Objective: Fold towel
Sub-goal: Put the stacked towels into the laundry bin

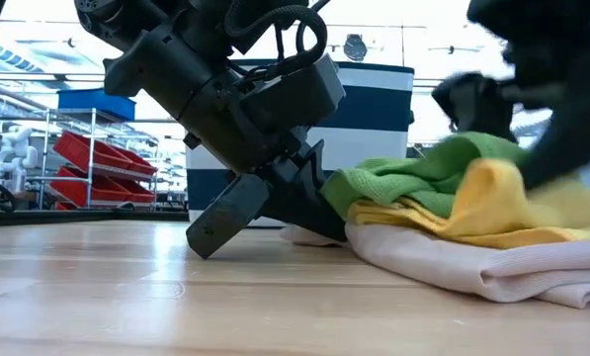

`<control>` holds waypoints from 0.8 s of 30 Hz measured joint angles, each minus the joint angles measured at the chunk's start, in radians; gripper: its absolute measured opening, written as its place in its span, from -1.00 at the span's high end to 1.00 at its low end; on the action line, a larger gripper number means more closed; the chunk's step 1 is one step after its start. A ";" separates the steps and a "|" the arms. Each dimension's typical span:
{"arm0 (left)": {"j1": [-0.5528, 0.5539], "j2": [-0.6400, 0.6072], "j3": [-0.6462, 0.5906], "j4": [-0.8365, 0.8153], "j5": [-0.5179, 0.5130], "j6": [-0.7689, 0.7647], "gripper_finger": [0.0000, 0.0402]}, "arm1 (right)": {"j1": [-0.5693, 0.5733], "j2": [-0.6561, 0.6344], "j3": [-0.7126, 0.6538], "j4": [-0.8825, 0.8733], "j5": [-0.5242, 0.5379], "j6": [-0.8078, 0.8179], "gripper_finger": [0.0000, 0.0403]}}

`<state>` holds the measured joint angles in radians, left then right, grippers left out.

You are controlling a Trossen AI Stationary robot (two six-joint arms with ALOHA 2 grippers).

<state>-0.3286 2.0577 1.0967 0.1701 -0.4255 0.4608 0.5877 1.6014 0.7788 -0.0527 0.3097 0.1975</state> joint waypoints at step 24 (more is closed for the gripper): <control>0.010 0.001 0.000 0.007 0.007 -0.038 0.94 | 0.124 -0.002 0.000 0.023 0.028 -0.018 -0.26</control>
<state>-0.3183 2.0586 1.0966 0.1771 -0.4187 0.4224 0.7113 1.5989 0.7792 -0.0301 0.3373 0.1792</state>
